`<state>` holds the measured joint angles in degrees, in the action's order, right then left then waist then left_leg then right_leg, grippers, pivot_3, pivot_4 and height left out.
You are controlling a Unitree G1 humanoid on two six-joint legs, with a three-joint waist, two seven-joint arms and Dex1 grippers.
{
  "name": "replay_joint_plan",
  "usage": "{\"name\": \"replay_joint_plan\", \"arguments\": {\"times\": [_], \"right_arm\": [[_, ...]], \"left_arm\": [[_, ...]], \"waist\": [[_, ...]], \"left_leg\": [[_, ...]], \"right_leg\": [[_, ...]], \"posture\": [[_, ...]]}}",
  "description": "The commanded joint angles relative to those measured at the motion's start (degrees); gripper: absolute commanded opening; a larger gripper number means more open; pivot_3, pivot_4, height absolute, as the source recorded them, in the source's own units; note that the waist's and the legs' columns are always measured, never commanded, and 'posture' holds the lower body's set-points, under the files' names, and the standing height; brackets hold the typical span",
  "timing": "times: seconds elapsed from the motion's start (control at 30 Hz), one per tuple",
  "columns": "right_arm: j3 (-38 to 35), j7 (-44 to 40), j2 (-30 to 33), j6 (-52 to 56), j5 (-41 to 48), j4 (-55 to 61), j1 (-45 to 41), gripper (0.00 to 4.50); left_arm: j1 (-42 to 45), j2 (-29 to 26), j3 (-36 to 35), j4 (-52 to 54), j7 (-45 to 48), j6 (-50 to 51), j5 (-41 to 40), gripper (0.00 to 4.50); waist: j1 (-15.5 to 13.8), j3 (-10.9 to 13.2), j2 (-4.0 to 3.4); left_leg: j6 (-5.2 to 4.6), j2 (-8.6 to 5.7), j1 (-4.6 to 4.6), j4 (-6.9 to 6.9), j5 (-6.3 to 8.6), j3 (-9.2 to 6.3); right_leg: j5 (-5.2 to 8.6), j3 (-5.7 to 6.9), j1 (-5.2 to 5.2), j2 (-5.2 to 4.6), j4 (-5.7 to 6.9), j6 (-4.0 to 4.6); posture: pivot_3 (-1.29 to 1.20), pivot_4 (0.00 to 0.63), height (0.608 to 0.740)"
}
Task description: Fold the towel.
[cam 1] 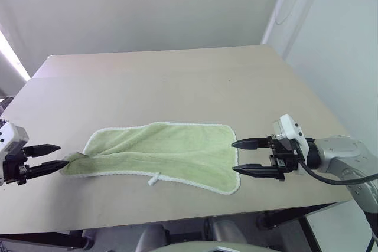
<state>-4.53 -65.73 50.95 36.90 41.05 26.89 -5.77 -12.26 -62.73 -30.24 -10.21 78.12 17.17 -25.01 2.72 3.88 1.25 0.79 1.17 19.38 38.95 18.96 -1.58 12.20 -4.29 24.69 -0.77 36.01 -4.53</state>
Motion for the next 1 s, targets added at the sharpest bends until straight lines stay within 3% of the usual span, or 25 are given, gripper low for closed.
{"name": "replay_joint_plan", "arguments": {"times": [0.03,0.67,0.87,1.0], "right_arm": [[-1.0,-0.9,1.1,0.4,1.2,0.5,-1.5,3.19],[1.2,6.2,1.8,4.1,-2.0,4.6,3.7,3.19],[6.5,5.7,3.0,-0.2,-9.3,4.8,6.0,3.19],[9.5,6.9,1.8,-2.3,-13.2,3.8,5.6,3.19]], "left_arm": [[1.1,0.1,-0.9,0.1,0.2,0.1,-0.8,3.0],[3.4,2.7,2.9,-0.9,-1.8,-1.9,1.4,3.0],[2.0,0.6,4.7,-4.1,-1.9,-5.7,5.7,3.0],[5.1,2.0,6.8,-7.0,-5.3,-5.7,7.3,3.0]], "waist": [[0.0,0.0,0.0],[0.0,0.0,0.02],[-0.1,0.0,0.04],[-0.1,0.0,0.03]], "left_leg": [[0.0,0.01,-0.01,0.0,0.0,0.0],[0.01,0.03,-0.01,0.0,0.0,0.02],[0.01,0.03,-0.01,0.01,0.0,0.02],[0.01,0.03,-0.03,0.01,0.01,0.03]], "right_leg": [[0.0,0.0,0.0,0.0,0.0,0.0],[-0.01,0.0,0.01,0.0,0.01,0.01],[0.0,0.01,0.02,0.0,0.0,0.01],[0.0,0.01,0.02,-0.01,-0.01,0.01]], "posture": [[0.0,0.0,0.712],[0.0,0.0,0.712],[0.0,0.0,0.712],[0.0,0.0,0.712]]}}
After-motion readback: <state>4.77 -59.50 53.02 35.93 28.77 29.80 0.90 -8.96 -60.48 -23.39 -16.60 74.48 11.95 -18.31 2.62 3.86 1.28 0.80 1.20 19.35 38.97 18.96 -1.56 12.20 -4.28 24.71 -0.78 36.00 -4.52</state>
